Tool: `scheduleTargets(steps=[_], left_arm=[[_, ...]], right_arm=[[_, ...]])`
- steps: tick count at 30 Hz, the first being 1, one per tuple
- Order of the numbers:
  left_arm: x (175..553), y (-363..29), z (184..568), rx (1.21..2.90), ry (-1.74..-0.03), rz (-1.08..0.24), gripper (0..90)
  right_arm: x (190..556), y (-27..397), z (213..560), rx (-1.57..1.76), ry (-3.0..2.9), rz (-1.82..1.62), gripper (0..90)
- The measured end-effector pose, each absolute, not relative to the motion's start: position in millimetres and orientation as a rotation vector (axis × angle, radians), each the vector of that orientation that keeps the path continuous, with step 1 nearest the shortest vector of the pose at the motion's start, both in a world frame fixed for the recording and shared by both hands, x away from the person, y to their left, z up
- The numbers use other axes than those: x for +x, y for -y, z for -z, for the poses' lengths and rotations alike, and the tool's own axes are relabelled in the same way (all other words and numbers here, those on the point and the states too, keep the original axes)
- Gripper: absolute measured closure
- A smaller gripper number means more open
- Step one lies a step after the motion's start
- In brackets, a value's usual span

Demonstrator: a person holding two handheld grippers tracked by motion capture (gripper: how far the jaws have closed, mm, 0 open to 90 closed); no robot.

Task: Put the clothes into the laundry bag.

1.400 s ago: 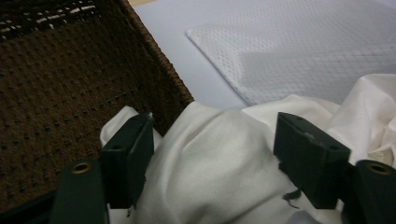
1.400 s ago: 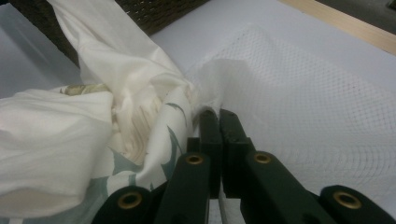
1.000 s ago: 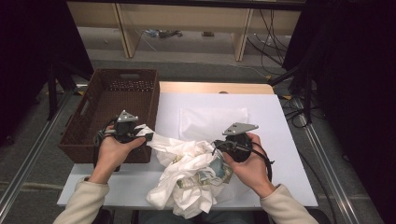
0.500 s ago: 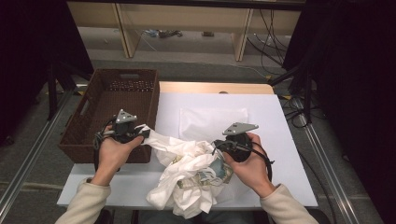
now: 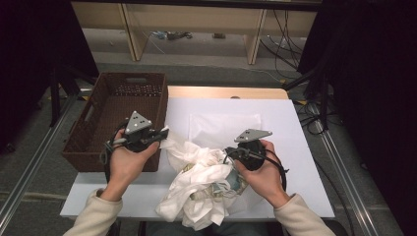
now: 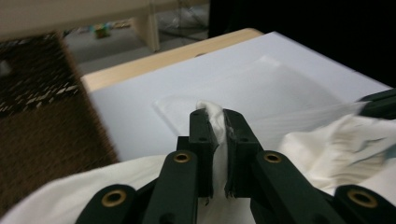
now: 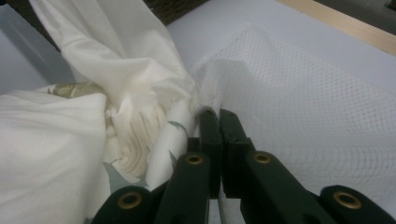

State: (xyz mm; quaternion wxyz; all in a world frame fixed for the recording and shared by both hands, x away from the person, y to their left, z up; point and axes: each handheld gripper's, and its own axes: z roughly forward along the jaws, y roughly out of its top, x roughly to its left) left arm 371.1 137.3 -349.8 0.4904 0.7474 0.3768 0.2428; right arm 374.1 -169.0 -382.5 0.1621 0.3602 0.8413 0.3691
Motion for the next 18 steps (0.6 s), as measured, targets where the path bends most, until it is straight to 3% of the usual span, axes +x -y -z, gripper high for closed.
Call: scheduleTargets(steps=[8,18], left_arm=[[344.7,-89.9,335.4,1.81,-0.729,-0.419,82.2],[328.5,-31.2,355.1,1.881,-0.633,-0.209,81.7]], right_arm=[[375.2,169.9,382.2,1.025,-2.391,-1.054,90.0],[377.1,172.6,379.6,1.005,-2.374,-1.063,90.0]])
